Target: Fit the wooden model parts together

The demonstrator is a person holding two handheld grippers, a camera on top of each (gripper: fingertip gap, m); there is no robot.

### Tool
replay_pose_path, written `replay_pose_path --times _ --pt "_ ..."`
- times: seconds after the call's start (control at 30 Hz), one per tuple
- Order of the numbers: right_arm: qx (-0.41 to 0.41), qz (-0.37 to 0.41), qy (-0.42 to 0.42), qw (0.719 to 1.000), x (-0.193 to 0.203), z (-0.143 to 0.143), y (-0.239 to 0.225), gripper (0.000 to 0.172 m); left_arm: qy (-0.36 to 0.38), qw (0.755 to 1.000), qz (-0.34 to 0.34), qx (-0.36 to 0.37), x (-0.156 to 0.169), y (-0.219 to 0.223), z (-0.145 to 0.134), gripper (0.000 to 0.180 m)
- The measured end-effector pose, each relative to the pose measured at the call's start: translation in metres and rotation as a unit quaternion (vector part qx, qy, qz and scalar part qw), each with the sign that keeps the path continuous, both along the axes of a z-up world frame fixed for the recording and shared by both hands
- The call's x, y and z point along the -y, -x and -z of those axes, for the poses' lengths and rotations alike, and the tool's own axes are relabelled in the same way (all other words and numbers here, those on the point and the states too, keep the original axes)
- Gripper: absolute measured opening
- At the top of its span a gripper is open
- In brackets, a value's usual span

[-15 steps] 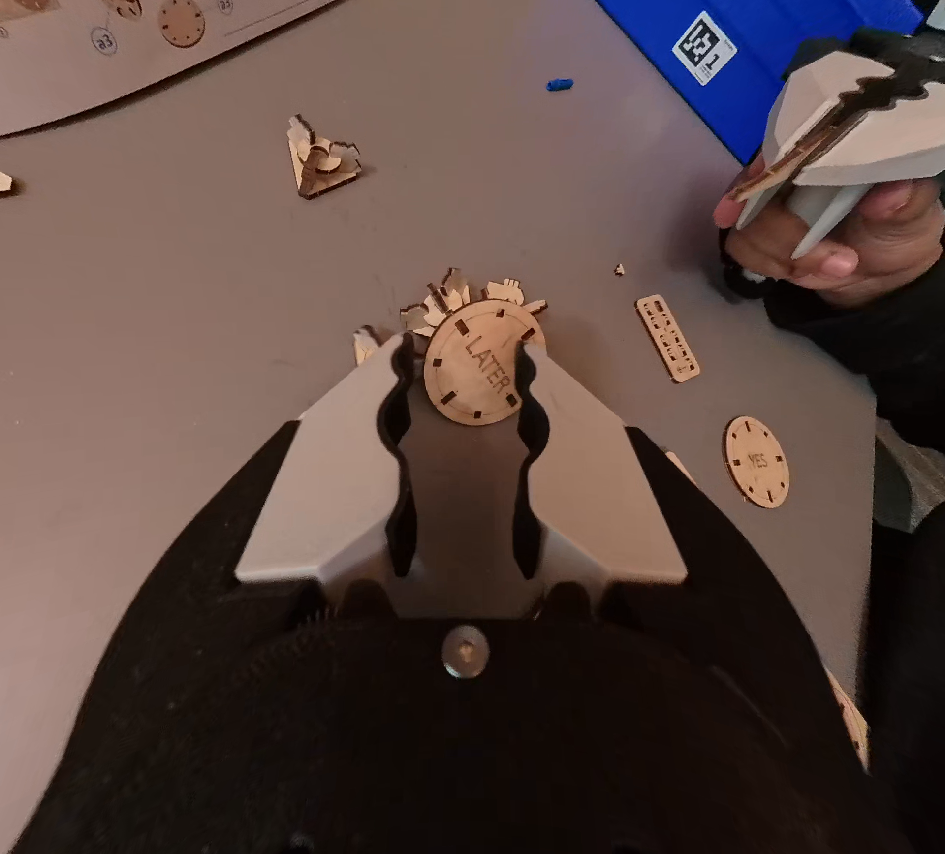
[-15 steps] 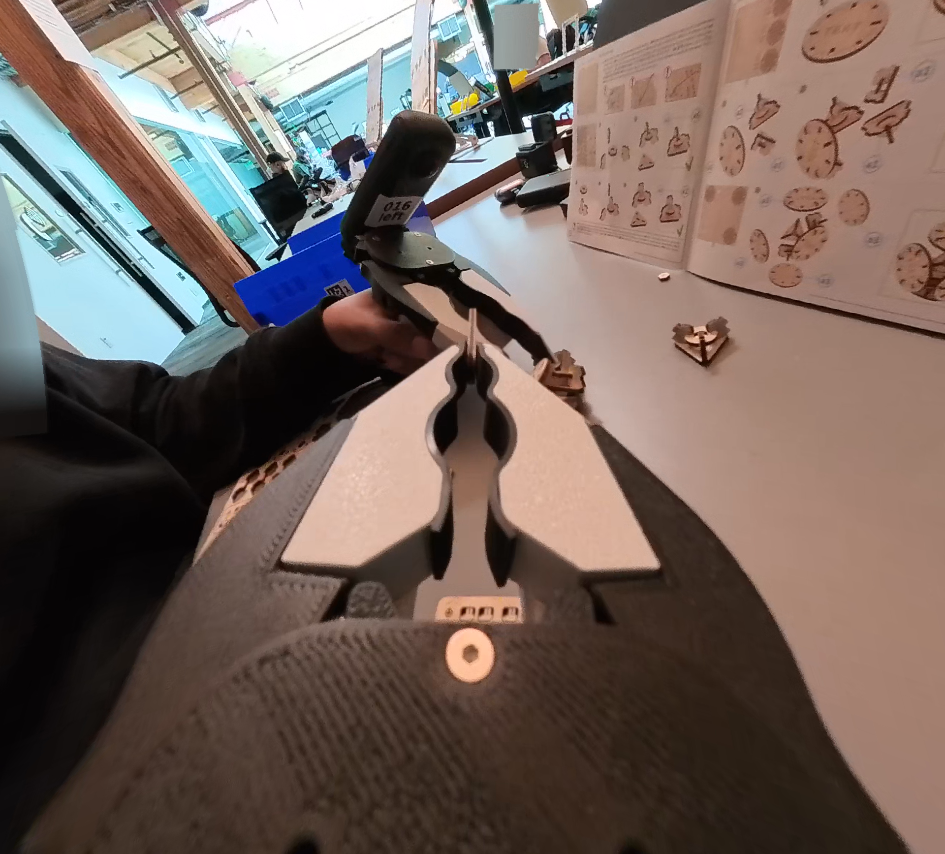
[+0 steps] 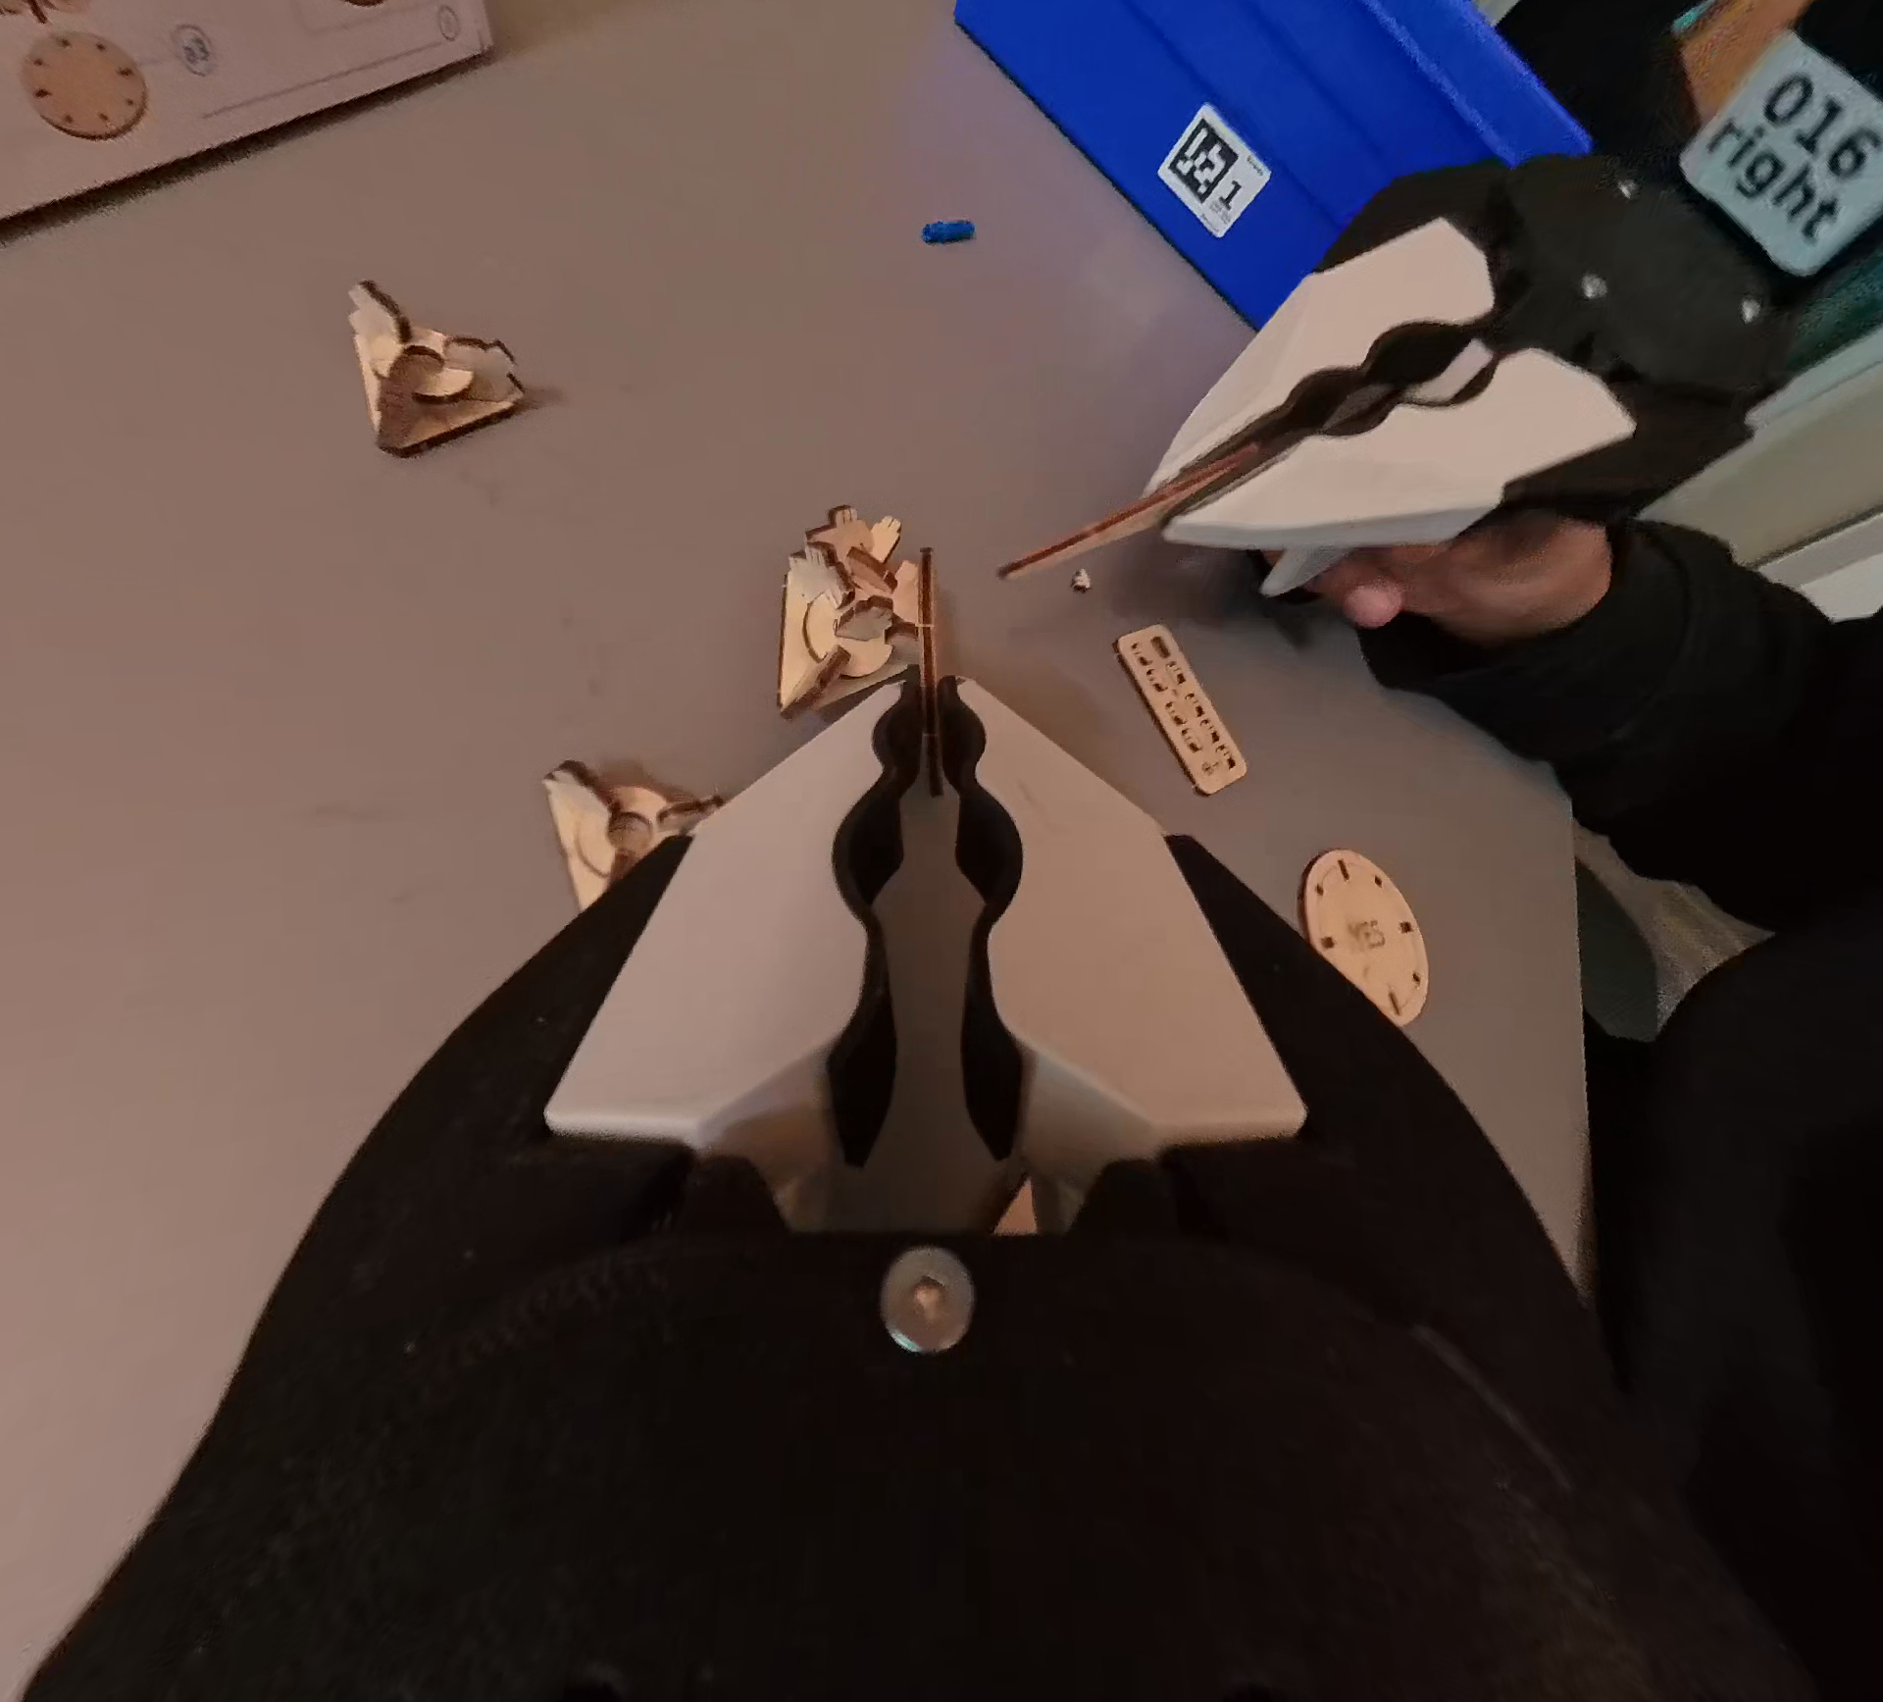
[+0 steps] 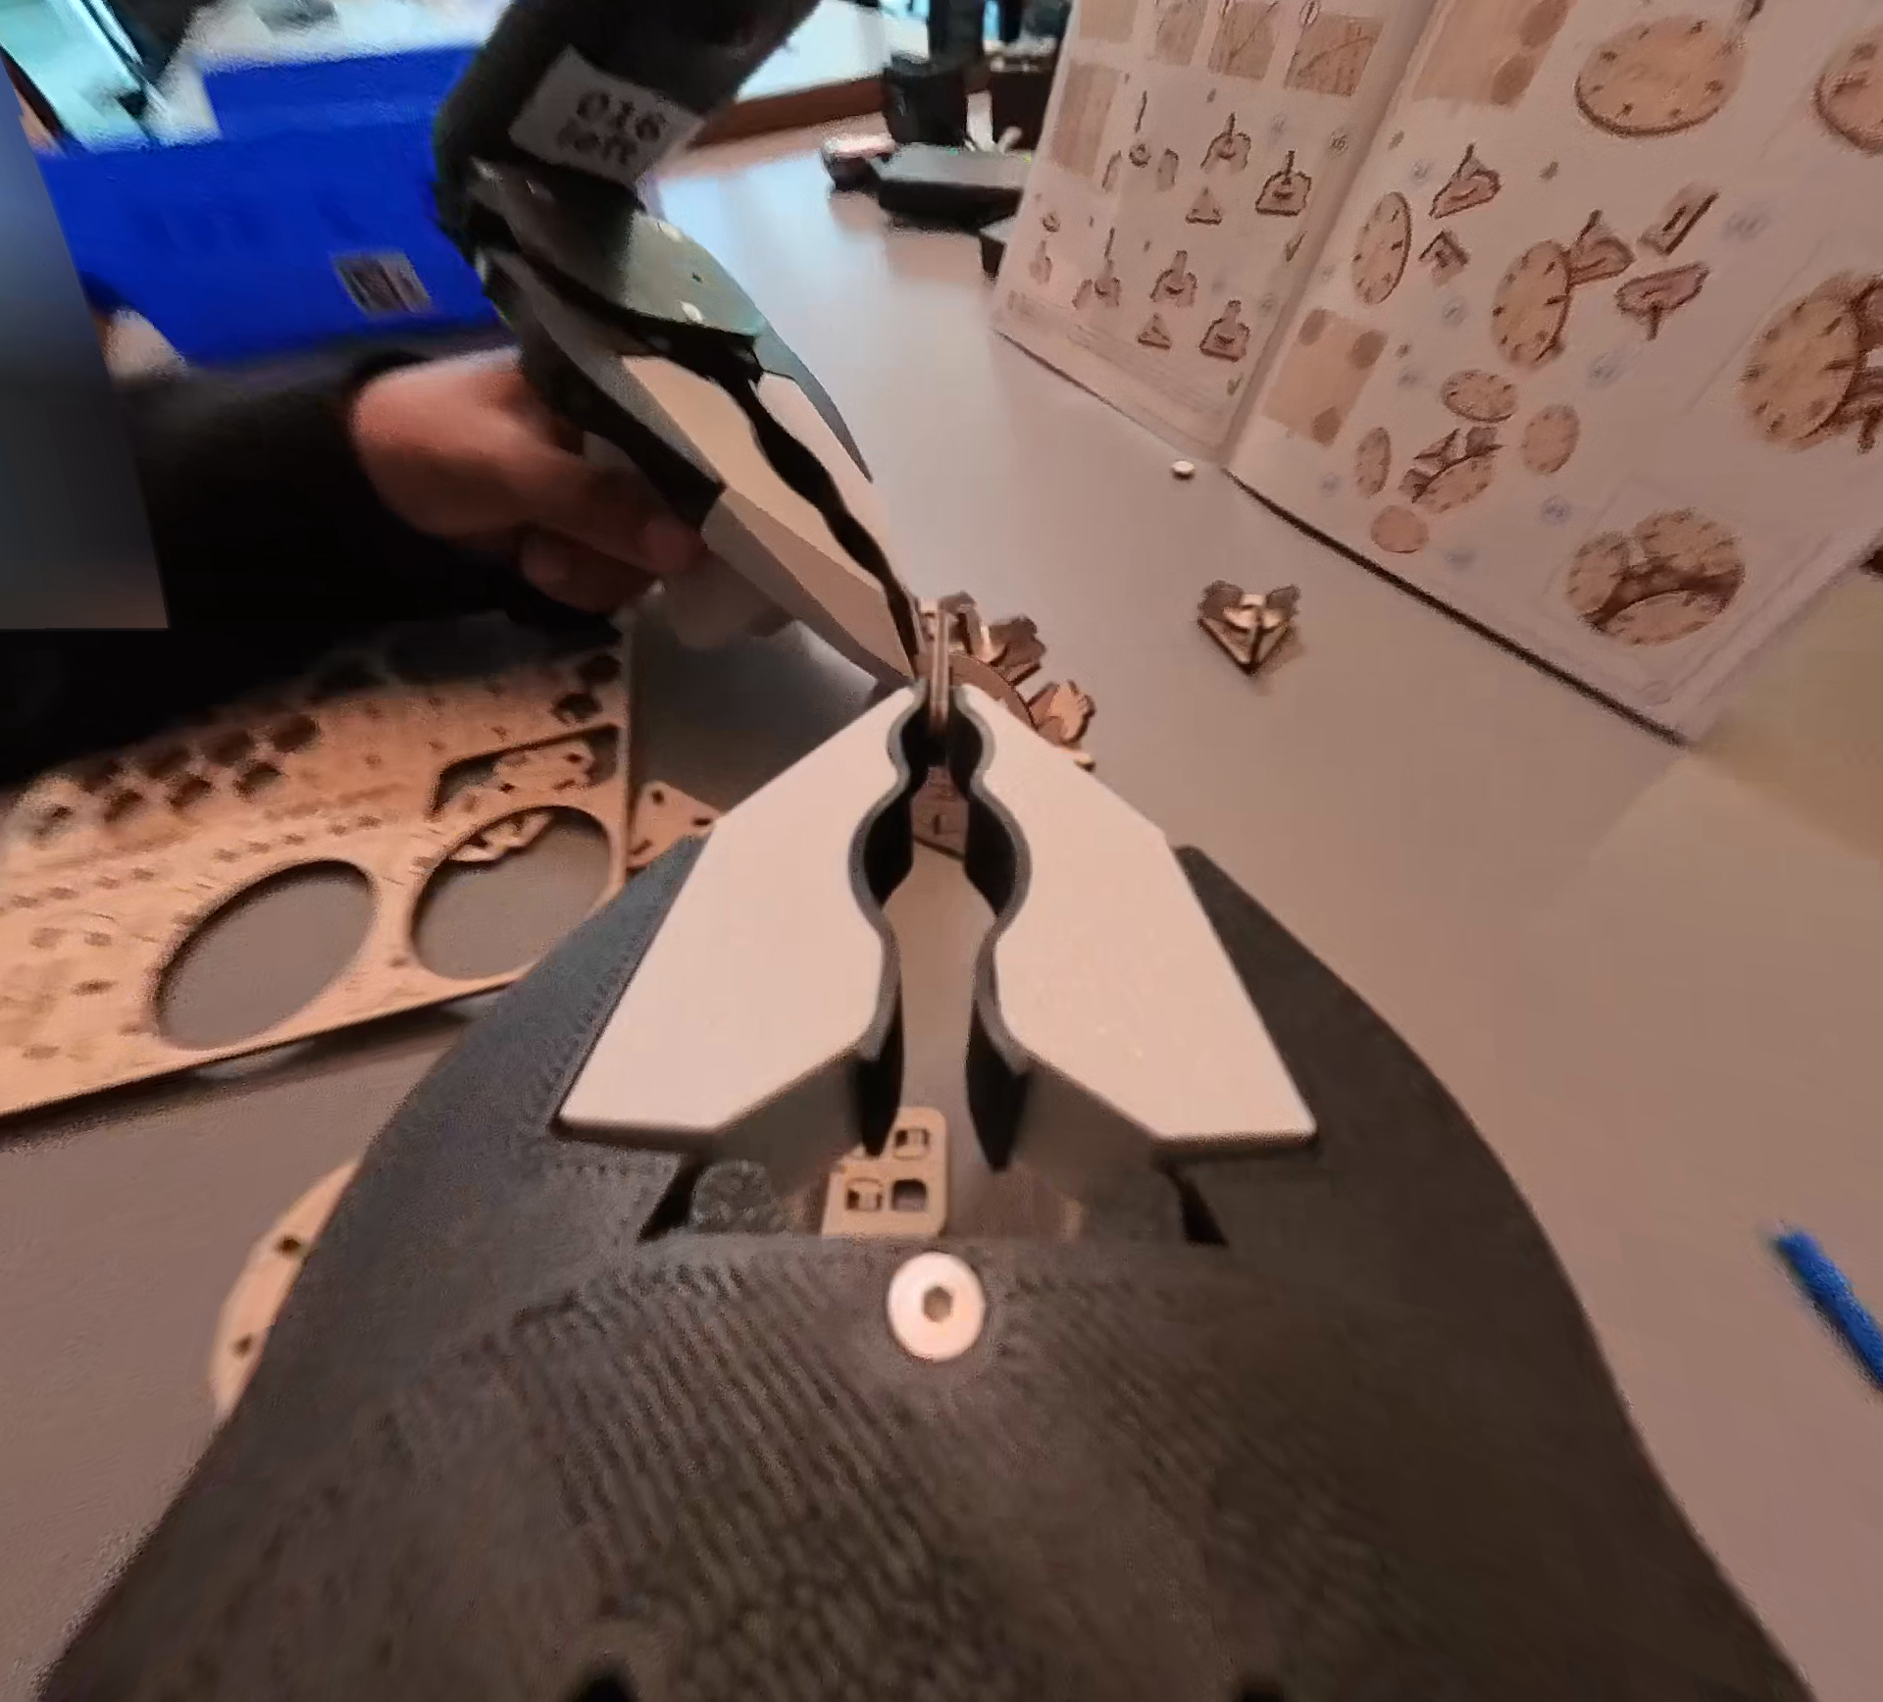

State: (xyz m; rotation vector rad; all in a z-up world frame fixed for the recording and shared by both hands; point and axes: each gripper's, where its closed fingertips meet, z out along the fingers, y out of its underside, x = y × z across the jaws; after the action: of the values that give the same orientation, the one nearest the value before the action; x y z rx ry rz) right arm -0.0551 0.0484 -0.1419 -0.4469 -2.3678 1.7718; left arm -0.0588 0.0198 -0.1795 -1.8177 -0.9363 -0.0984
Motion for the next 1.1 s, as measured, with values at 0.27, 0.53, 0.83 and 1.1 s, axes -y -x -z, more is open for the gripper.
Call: replay_pose_path --times 0.27,0.53,0.83,1.1 --pt "-0.099 0.042 -0.095 0.99 0.004 0.015 0.003 0.0 -0.005 0.999 -0.046 -0.001 0.002 0.008 0.0 0.0" --pt "-0.104 0.051 -0.105 0.988 0.006 0.017 0.004 0.0 0.032 0.998 -0.053 -0.033 0.0 0.009 0.001 0.0" --pt "-0.117 0.066 -0.116 0.984 0.007 0.017 0.004 0.0 0.106 0.988 -0.057 -0.1 -0.002 0.009 0.001 0.001" --pt "-0.044 0.049 -0.086 0.994 0.001 0.015 0.004 0.001 0.158 0.974 -0.027 -0.162 -0.007 0.006 -0.001 0.002"
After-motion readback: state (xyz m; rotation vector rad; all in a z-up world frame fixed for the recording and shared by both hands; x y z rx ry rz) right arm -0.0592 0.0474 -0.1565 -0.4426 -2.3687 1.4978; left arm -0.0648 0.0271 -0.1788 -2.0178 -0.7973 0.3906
